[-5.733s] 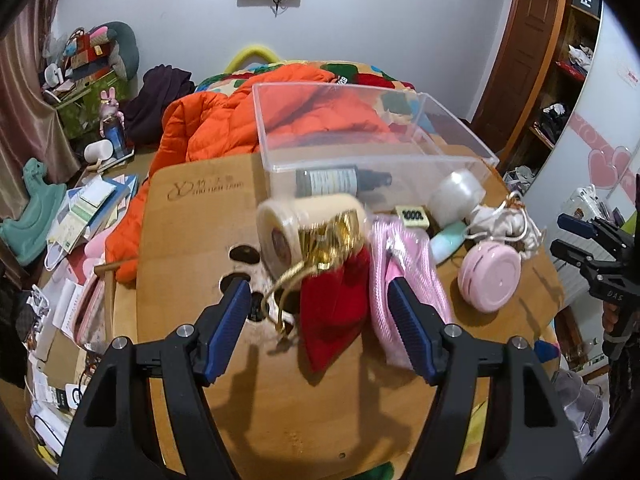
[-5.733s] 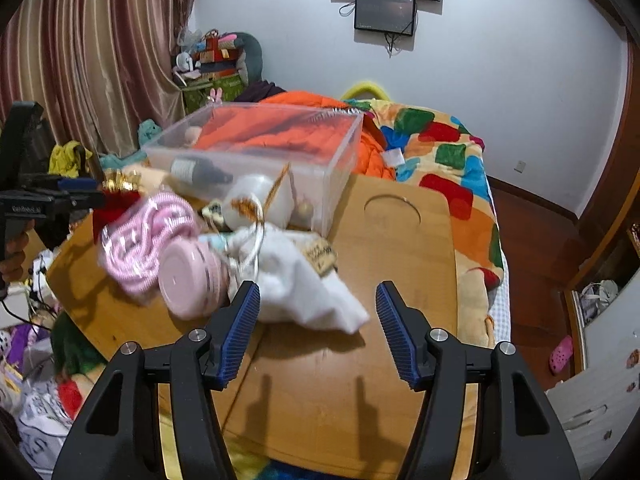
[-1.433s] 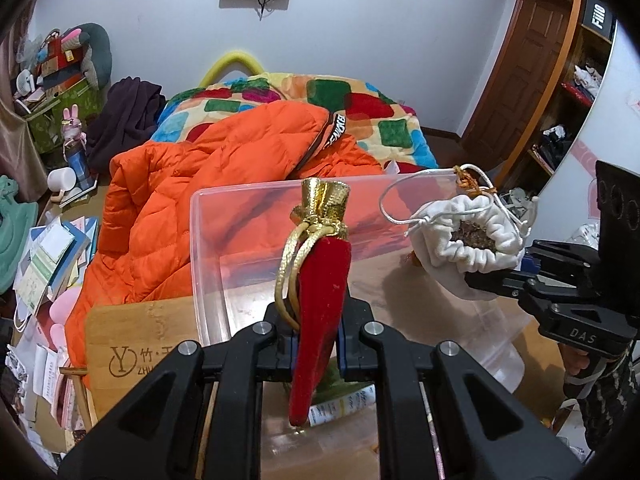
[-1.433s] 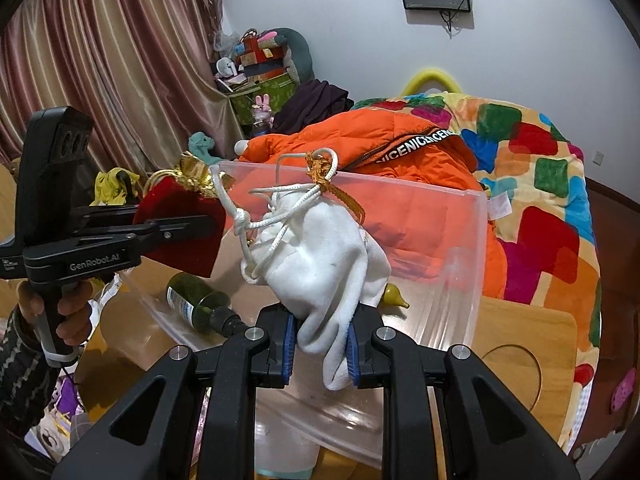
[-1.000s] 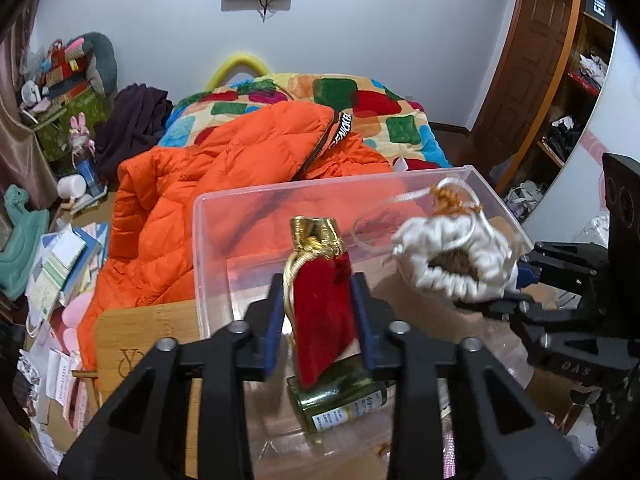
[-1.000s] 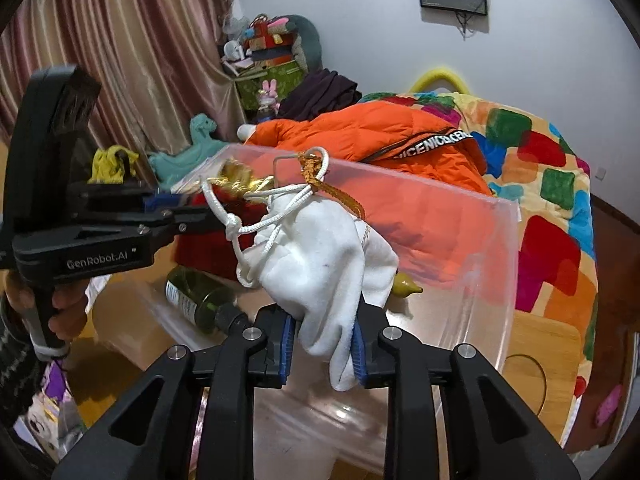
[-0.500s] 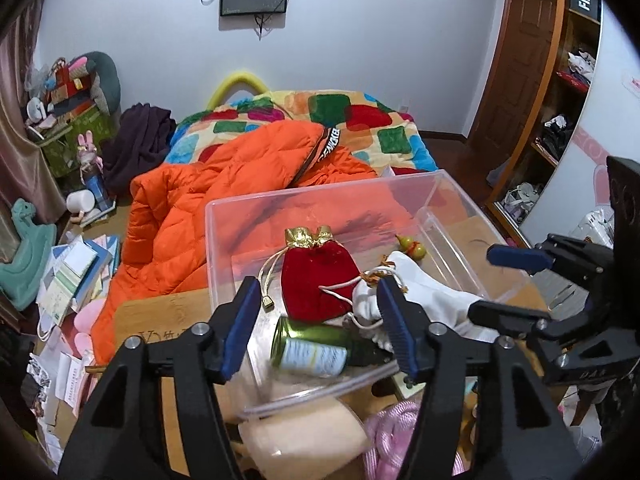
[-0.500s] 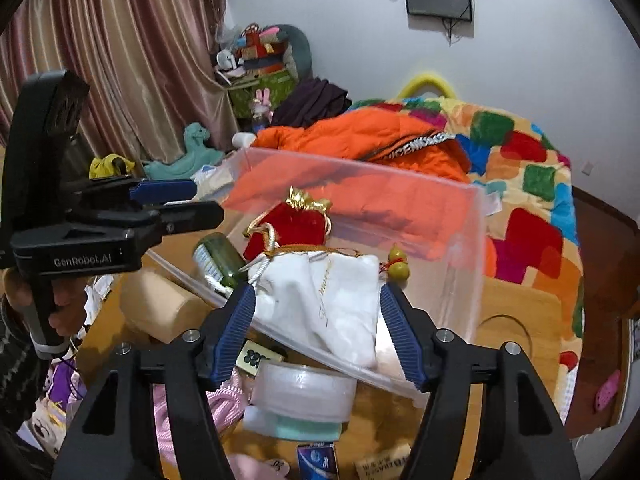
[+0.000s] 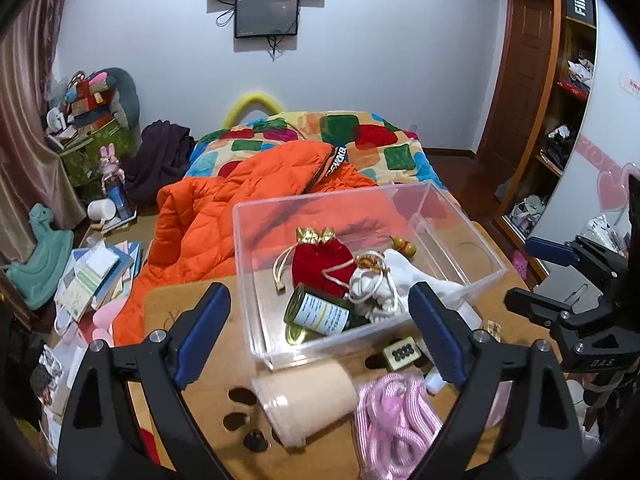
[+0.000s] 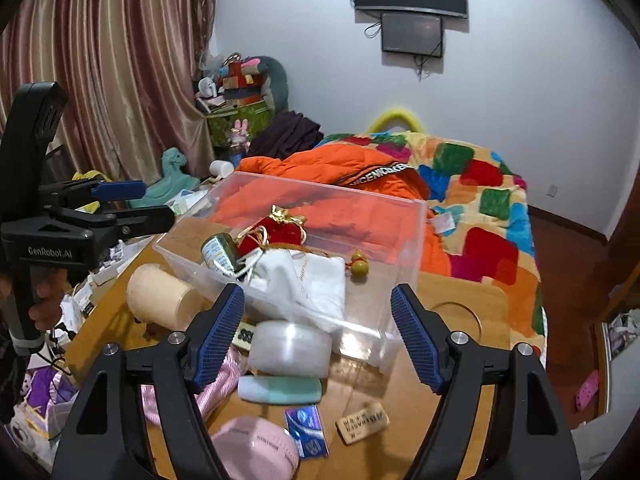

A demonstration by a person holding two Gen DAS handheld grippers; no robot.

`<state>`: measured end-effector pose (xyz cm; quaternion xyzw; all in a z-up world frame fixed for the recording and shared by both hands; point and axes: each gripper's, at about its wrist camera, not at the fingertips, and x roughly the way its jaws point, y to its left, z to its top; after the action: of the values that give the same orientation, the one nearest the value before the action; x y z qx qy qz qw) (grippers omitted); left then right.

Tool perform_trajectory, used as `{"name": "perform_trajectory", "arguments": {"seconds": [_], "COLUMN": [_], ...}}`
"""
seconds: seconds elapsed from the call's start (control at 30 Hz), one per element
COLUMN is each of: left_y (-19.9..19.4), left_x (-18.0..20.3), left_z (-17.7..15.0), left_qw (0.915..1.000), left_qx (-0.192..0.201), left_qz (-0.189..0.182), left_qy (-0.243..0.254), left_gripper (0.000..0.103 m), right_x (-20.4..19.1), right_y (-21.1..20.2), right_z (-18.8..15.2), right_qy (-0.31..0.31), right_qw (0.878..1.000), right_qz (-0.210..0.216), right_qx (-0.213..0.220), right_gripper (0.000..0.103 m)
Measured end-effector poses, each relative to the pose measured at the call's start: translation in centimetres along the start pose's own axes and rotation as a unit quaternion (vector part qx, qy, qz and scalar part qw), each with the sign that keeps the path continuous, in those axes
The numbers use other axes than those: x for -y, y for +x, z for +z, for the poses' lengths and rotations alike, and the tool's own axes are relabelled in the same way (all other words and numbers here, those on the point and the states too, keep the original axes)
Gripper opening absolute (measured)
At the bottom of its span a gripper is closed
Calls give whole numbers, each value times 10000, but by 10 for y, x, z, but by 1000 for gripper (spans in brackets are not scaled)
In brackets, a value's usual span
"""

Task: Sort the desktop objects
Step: 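Grasp beige cylindrical jar with left gripper while right grasps pink round container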

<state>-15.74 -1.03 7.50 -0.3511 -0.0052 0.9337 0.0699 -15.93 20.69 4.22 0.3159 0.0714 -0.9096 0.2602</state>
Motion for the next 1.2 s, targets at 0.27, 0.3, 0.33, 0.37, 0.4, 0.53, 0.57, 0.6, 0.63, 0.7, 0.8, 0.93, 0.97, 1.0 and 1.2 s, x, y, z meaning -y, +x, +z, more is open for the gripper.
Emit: {"name": "perform_trajectory", "arguments": {"seconds": [0.27,0.3,0.33,0.37,0.4,0.53,0.57,0.6,0.63,0.7,0.8,0.93,0.97,1.0,1.2], "left_y": [-10,-11,-12,-13,-13,-11,-10,-9,-8,-6,-5,-3,-2,1,25], "left_x": [-6,-7,-7,-8,-9,-12,-13,-13,-13,-11,-8,-4,-3,-2,2], "left_z": [-33,-38,-42,-46,-50,-66,-69,-75,-79,-86,-95,-103,-104,-105,-101], "left_qw": [9996,9995,9994,9993,9992,9980,9976,9973,9970,9967,9964,9961,9961,9960,9948], "left_qx": [-123,-129,-139,-154,-168,-288,-331,-377,-407,-457,-498,-513,-523,-549,-749], "left_qz": [26,61,58,39,41,17,-3,-7,9,92,130,116,117,106,168], "left_qy": [-264,-284,-305,-334,-370,-559,-602,-635,-652,-658,-673,-706,-702,-694,-667], "left_gripper": [91,91,91,91,91,91,91,91,91,91,91,91,91,91,91], "right_x": [1,2,1,1,1,-2,-3,-6,-7,-10,-12,-15,-17,-19,-30], "right_y": [-15,-16,-16,-17,-18,-20,-20,-19,-19,-18,-13,-6,-4,-2,13], "right_z": [-34,-37,-41,-44,-49,-66,-70,-74,-76,-84,-93,-101,-103,-104,-115], "right_qy": [218,254,295,347,407,651,674,681,695,794,969,1133,1145,1144,1066], "right_qw": [9994,9993,9992,9991,9989,9977,9975,9974,9972,9965,9953,9934,9933,9932,9938], "right_qz": [-265,-260,-245,-223,-215,-163,-177,-225,-256,-231,-74,86,118,146,103], "right_qx": [79,80,73,65,66,92,90,81,86,86,-33,-133,-144,-172,-303], "right_gripper": [76,76,76,76,76,76,76,76,76,76,76,76,76,76,76]}}
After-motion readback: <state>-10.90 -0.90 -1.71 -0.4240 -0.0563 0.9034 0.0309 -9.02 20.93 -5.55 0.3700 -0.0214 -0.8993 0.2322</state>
